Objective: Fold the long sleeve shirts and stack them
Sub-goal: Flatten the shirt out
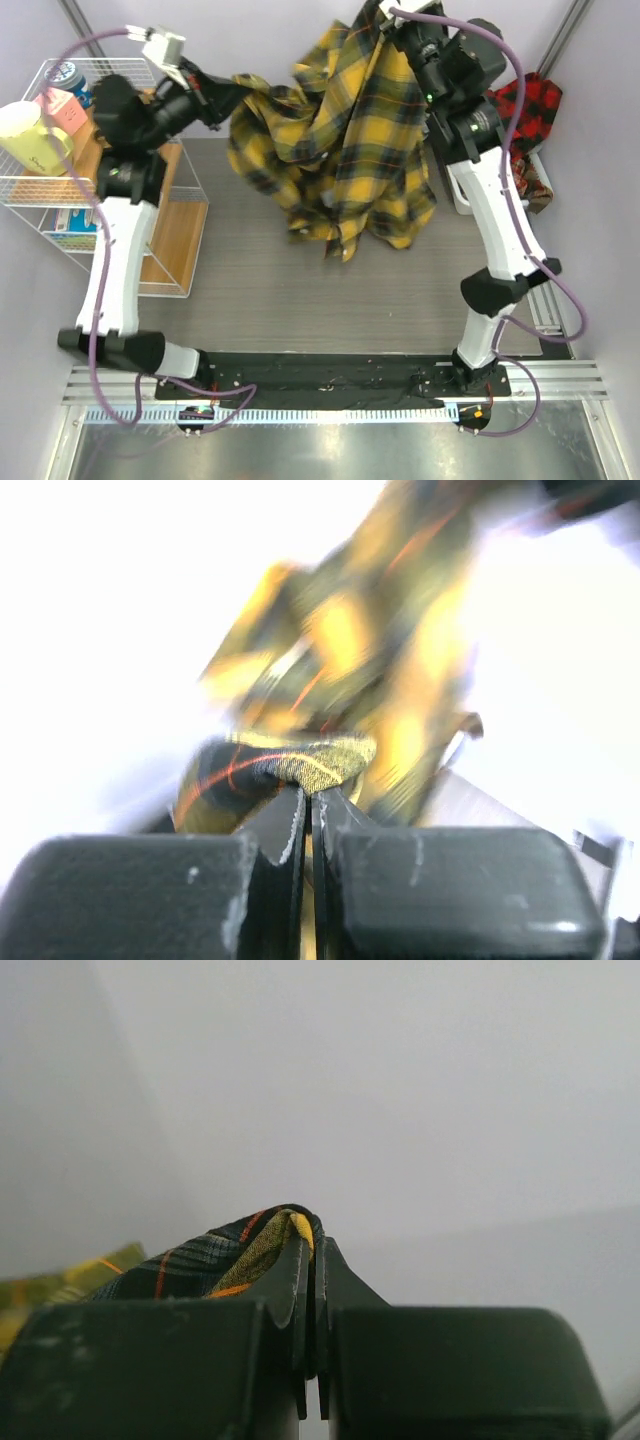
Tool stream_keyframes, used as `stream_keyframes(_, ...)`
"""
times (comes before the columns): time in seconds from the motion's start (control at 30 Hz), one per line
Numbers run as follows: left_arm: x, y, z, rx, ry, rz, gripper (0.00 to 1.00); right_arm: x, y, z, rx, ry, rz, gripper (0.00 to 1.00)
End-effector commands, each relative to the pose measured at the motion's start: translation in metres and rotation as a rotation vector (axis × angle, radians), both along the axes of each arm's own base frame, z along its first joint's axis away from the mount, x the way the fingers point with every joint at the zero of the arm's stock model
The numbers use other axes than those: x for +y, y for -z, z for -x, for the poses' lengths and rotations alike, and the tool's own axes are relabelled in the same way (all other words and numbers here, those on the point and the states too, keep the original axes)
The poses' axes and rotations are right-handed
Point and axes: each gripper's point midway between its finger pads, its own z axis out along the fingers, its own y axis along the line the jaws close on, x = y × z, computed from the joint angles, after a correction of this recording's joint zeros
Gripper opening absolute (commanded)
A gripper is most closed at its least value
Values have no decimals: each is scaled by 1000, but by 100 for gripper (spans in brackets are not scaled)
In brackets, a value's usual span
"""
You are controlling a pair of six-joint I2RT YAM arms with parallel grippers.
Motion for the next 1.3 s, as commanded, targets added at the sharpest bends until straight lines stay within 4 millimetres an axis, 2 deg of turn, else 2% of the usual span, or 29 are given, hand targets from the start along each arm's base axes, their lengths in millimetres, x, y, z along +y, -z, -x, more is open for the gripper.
stream_keyframes(0.0, 1, -86, 83, -265, 77, -76, 0, -53, -82, 48, -217, -39, -225, 1)
stream_keyframes(0.07, -6, -88, 100, -256, 151, -63, 0, -75, -74, 49, -189, -60, -269, 1)
stream_keyframes(0.13, -25, -79, 123, -215, 291, -49, 0, -111, -29, 48, -119, 0, -187, 1)
stream_keyframes(0.17, -33, -70, 127, -192, 334, -50, 0, -118, 28, 25, -11, 25, -137, 1)
stream_keyframes(0.2, -42, -61, 133, -179, 378, -56, 0, -138, 33, 46, -20, 58, -113, 1)
stream_keyframes(0.23, -66, -41, 143, -133, 476, -65, 0, -161, 55, 44, 12, 108, -82, 1)
stream_keyframes(0.27, -79, -20, 149, -59, 523, -83, 0, -187, 114, 27, 131, 171, -66, 1)
stream_keyframes(0.3, -94, -3, 154, -61, 562, -131, 0, -203, 140, 26, 175, 202, -34, 1)
stream_keyframes(0.33, -126, 20, 178, -5, 673, -161, 0, -227, 157, 36, 196, 242, -10, 3)
stream_keyframes(0.37, -145, 57, 185, 114, 723, -223, 0, -236, 212, 28, 314, 247, -5, 27)
stream_keyframes(0.4, -160, 80, 197, 163, 780, -274, 1, -244, 239, 28, 376, 265, 83, 42)
stream_keyframes(0.43, -180, 101, 225, 146, 891, -340, 12, -255, 267, 27, 450, 296, 116, 56)
stream_keyframes(0.47, -190, 131, 235, 221, 965, -387, 21, -267, 312, 32, 597, 341, 120, 78)
stream_keyframes(0.53, -182, 162, 259, 289, 1048, -488, 51, -284, 342, 42, 707, 402, 191, 88)
stream_keyframes(0.6, -168, 173, 259, 324, 1039, -521, 58, -307, 360, 63, 800, 443, 197, 92)
stream_keyframes(0.67, -152, 176, 237, 339, 954, -498, 63, -317, 359, 82, 850, 441, 232, 94)
stream_keyframes(0.7, -142, 189, 224, 364, 880, -502, 65, -310, 358, 85, 865, 400, 245, 94)
stream_keyframes(0.73, -132, 193, 190, 349, 767, -488, 67, -304, 359, 89, 891, 366, 254, 94)
stream_keyframes(0.8, -116, 216, 157, 343, 646, -549, 67, -272, 365, 103, 972, 199, 230, 95)
stream_keyframes(0.83, -99, 241, 124, 382, 514, -635, 67, -260, 370, 107, 1006, 149, 216, 95)
stream_keyframes(0.87, -91, 256, 110, 398, 477, -691, 67, -246, 382, 115, 1072, 104, 177, 95)
stream_keyframes(0.9, -82, 267, 95, 365, 453, -764, 66, -218, 391, 114, 1103, 31, 198, 97)
stream_keyframes(0.93, -68, 295, 70, 415, 377, -849, 65, -212, 401, 117, 1141, 43, 211, 97)
stream_keyframes(0.97, -59, 307, 59, 432, 347, -889, 64, -196, 421, 124, 1201, 6, 220, 97)
stream_keyframes(1.03, -43, 323, 34, 453, 302, -936, 63, -161, 440, 134, 1260, -52, 267, 96)
stream_keyframes(1.13, -22, 361, 7, 519, 252, -1032, 60, -122, 470, 144, 1363, -124, 275, 88)
stream_keyframes(1.17, -15, 377, -2, 543, 226, -1078, 60, -117, 478, 143, 1386, -122, 273, 82)
stream_keyframes(1.23, -7, 390, -14, 539, 196, -1124, 60, -105, 491, 143, 1439, -130, 241, 76)
stream_keyframes(1.27, -3, 407, -17, 566, 195, -1155, 60, -96, 507, 145, 1490, -139, 256, 70)
